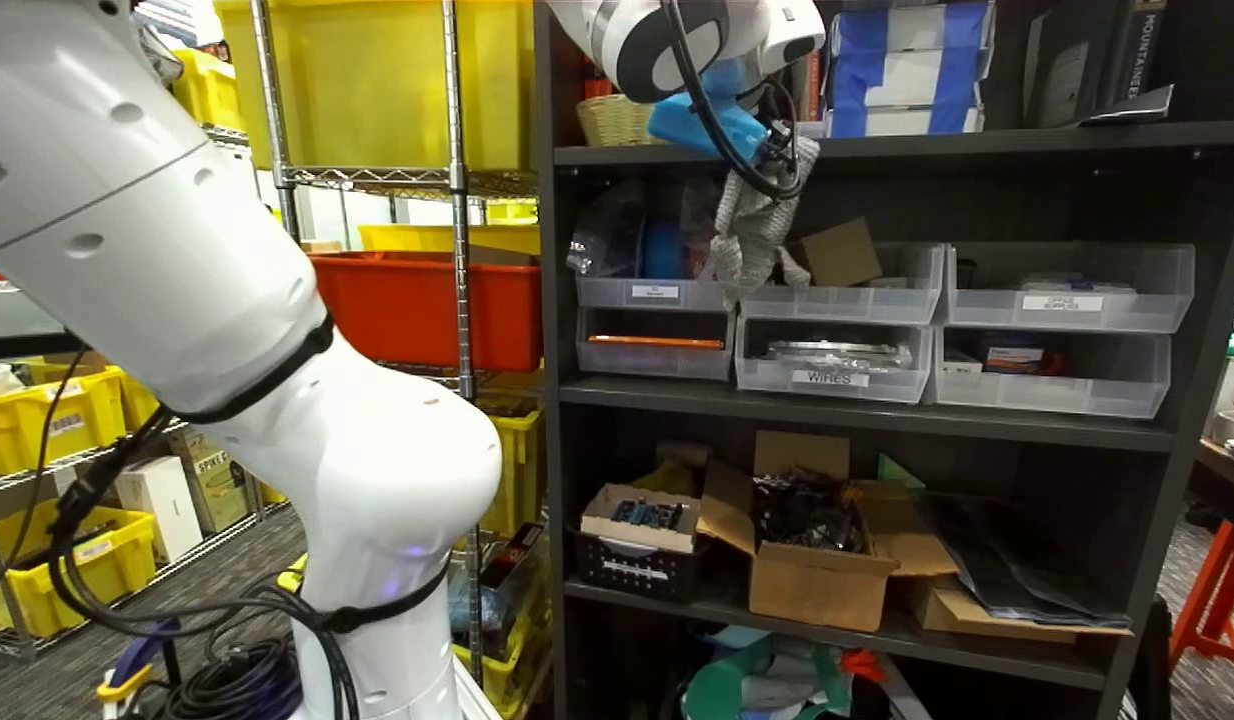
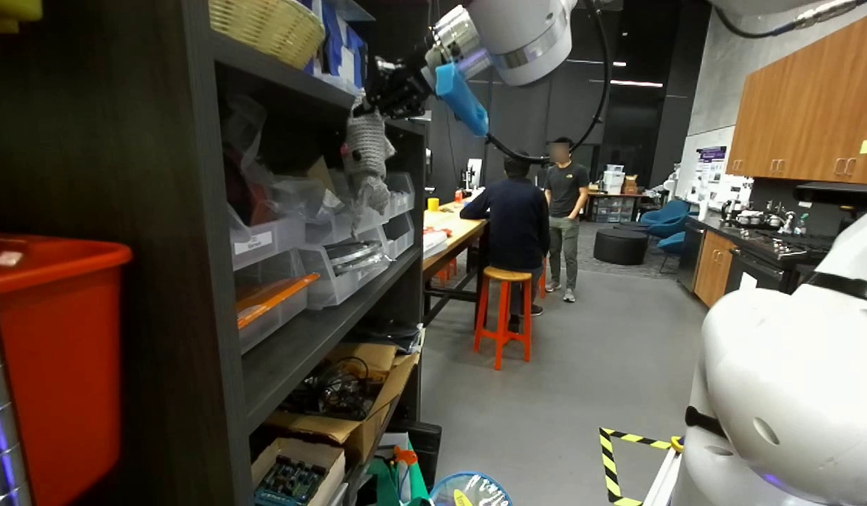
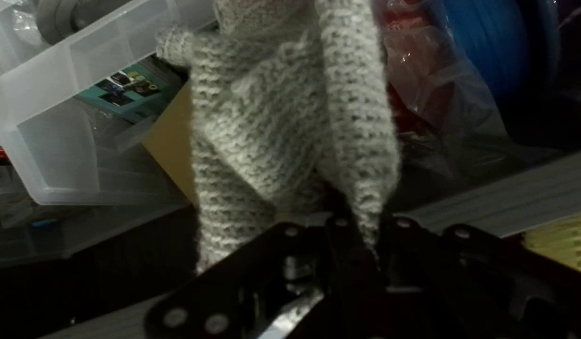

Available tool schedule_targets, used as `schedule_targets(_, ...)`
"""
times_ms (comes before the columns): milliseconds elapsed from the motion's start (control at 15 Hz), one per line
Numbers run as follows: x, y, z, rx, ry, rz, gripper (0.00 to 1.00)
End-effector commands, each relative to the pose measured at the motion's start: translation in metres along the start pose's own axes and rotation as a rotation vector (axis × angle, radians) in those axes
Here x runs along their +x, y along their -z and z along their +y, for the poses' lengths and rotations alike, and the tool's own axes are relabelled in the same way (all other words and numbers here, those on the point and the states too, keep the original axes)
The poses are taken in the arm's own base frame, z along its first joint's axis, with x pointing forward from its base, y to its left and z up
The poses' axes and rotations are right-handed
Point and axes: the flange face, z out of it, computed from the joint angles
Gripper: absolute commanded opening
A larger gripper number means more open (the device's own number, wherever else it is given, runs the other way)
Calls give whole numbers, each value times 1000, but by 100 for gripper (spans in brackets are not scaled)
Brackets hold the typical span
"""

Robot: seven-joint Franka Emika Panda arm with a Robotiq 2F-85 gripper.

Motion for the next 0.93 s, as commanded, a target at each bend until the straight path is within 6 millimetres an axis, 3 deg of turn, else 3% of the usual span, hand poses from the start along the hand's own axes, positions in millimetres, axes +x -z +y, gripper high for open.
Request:
schedule_targets(0, -20, 1, -23, 11, 71, 66, 3)
schedule_targets(533, -57, -1, -57, 16, 196, 177, 3)
schedule_targets(733, -56, 2, -55, 9, 184, 210, 3)
schedule_targets(867, -46, 8, -43, -3, 146, 214, 3)
